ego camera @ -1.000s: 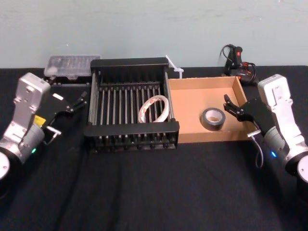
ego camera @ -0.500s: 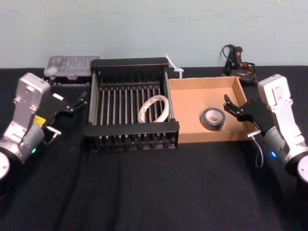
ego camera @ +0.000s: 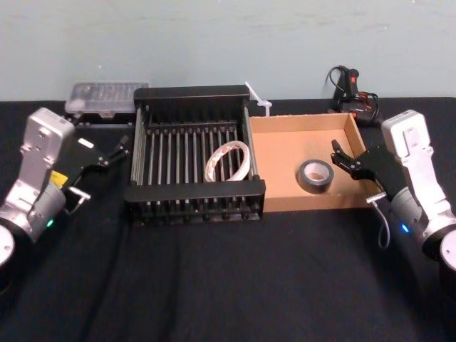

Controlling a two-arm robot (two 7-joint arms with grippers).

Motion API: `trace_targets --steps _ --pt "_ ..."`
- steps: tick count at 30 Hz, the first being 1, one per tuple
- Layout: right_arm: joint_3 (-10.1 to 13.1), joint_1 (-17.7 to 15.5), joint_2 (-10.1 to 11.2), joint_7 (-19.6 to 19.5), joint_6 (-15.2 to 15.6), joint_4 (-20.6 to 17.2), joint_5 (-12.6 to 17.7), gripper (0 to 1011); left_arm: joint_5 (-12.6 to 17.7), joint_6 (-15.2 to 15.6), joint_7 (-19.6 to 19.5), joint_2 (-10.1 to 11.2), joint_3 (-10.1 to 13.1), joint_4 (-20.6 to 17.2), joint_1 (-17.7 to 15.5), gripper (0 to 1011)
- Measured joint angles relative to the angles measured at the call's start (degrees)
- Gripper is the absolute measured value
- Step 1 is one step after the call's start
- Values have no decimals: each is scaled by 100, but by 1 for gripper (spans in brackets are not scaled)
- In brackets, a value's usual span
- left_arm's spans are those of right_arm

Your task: Pick up the white tape and place it into the black box , Pick up the silver tape and place it into the brown box.

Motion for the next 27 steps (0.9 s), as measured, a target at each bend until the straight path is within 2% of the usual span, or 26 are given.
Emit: trace_targets --steps 27 --pt "0 0 0 0 0 0 0 1002 0 0 0 0 0 0 0 1001"
